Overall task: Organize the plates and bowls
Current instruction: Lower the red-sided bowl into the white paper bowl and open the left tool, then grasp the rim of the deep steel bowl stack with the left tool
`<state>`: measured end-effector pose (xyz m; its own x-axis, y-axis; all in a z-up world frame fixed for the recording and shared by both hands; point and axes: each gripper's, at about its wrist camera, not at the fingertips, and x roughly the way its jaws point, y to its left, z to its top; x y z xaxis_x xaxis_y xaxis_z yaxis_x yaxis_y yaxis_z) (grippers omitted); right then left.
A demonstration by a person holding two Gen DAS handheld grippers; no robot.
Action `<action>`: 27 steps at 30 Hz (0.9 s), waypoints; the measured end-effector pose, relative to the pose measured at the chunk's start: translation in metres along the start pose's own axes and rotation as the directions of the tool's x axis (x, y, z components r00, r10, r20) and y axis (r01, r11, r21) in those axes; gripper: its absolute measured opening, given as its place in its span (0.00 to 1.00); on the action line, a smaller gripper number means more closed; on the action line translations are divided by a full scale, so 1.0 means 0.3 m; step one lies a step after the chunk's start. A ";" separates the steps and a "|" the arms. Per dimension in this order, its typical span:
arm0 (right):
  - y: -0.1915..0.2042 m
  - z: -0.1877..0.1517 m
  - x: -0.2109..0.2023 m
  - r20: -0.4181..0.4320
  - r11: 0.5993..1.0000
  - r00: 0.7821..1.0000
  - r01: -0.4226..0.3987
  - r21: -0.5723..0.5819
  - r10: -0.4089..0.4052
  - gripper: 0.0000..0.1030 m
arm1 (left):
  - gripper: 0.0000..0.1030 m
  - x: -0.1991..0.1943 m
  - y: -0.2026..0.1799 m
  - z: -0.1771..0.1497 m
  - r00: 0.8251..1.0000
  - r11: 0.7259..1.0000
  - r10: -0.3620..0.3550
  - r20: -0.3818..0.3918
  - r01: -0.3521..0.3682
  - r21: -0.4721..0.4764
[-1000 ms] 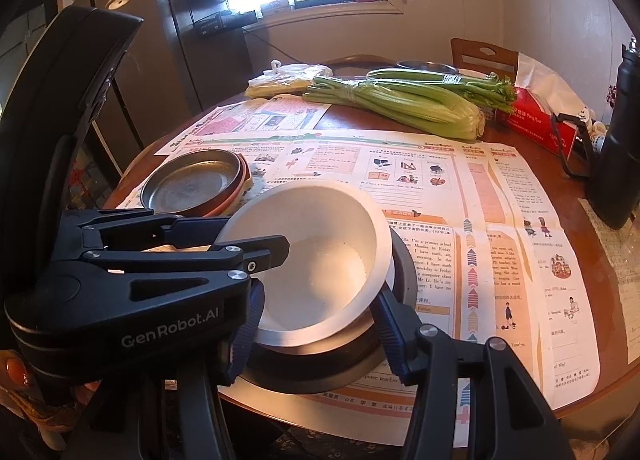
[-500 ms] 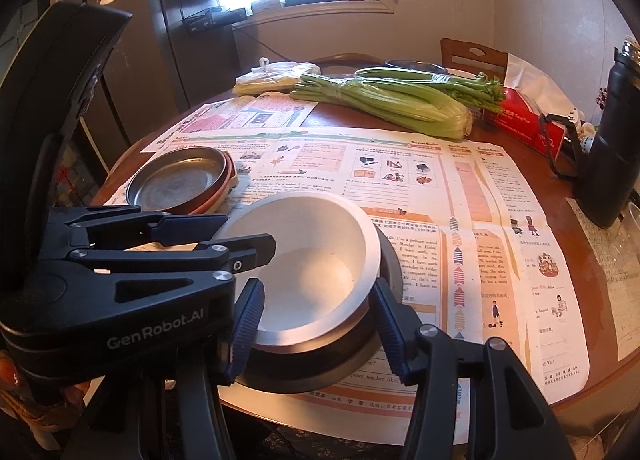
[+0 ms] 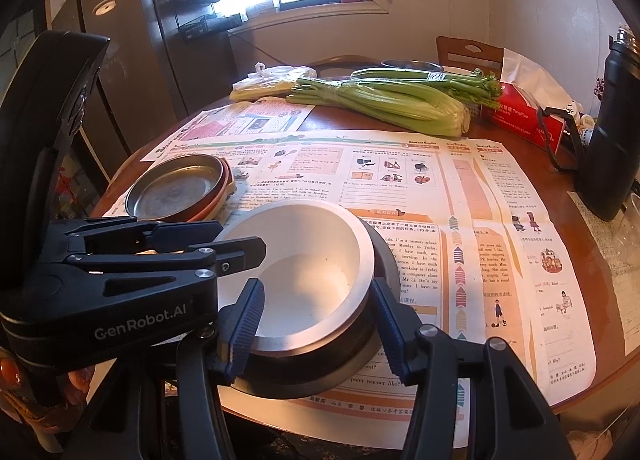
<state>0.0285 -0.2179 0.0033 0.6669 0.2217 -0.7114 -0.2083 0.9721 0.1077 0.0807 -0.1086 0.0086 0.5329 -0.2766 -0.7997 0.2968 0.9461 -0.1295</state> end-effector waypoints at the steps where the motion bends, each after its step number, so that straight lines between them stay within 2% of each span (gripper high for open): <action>1: -0.001 0.001 0.000 0.002 1.000 1.000 -0.003 0.000 0.003 0.53 | 0.39 -0.004 0.001 0.002 1.000 1.000 0.002 0.004 -0.002 -0.002; 7: -0.018 0.012 -0.001 0.006 1.000 1.000 -0.016 0.009 0.016 0.53 | 0.46 -0.033 0.017 0.014 0.999 1.000 0.017 0.030 -0.016 -0.019; 20: -0.012 0.056 -0.012 0.036 1.000 0.999 -0.022 -0.006 0.023 0.54 | 0.48 -0.061 0.048 0.020 0.998 0.998 0.042 0.052 -0.040 -0.043; 27: -0.027 0.075 -0.037 0.055 1.000 0.999 -0.004 -0.014 0.005 0.54 | 0.53 -0.080 0.039 0.026 0.996 0.998 0.060 0.062 -0.058 -0.038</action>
<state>0.0391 -0.2266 0.0259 0.7038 0.2305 -0.6719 -0.2210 0.9700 0.1013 0.0776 -0.0921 0.0307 0.5981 -0.2295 -0.7679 0.2353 0.9662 -0.1055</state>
